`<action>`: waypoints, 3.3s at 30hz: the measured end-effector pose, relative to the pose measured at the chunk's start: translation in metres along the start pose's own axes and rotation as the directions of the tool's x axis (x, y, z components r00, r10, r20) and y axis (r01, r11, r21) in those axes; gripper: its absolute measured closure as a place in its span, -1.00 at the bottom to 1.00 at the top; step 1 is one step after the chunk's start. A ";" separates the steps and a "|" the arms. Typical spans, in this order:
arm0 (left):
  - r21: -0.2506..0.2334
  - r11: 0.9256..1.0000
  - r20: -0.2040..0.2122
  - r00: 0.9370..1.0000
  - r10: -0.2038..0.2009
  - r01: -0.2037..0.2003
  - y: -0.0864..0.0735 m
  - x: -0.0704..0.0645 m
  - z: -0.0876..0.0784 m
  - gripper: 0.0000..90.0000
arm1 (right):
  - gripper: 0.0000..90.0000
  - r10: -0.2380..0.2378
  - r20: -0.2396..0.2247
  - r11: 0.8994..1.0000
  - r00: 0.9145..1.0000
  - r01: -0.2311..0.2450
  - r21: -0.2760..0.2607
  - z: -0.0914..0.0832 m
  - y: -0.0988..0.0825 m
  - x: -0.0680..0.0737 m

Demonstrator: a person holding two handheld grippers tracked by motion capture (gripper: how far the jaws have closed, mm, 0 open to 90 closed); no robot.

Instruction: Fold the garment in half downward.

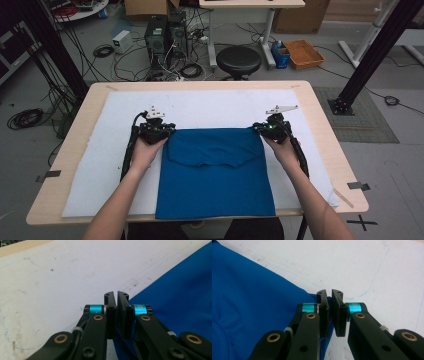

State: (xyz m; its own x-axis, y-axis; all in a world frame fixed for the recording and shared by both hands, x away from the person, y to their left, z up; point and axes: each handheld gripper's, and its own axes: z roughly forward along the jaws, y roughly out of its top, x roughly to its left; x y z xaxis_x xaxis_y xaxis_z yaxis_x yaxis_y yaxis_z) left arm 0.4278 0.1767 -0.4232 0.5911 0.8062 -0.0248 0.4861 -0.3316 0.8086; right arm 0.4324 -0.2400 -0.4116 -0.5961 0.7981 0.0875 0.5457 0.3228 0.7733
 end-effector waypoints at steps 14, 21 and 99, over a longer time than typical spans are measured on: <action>-0.022 0.999 -0.036 0.999 -0.034 0.033 0.000 0.001 -0.008 0.33 | 0.48 -0.003 0.081 1.000 0.997 0.003 -0.003 -0.001 0.000 0.000; 0.029 0.996 -0.025 0.996 -0.080 0.081 -0.024 -0.020 -0.037 0.33 | 0.40 0.014 0.074 0.998 0.997 -0.010 -0.064 -0.031 -0.010 0.011; 0.042 0.998 0.159 0.986 -0.048 0.042 -0.074 -0.106 -0.144 0.93 | 0.98 -0.067 -0.083 0.998 0.994 0.067 -0.002 -0.126 -0.092 0.094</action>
State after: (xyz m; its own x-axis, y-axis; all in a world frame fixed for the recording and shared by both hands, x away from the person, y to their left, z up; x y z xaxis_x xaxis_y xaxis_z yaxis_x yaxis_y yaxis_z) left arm 0.2364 0.1859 -0.3961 0.6616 0.7333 -0.1569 0.5371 -0.3174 0.7815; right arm 0.2518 -0.2588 -0.3960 -0.6781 0.7297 0.0877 0.5035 0.3743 0.7787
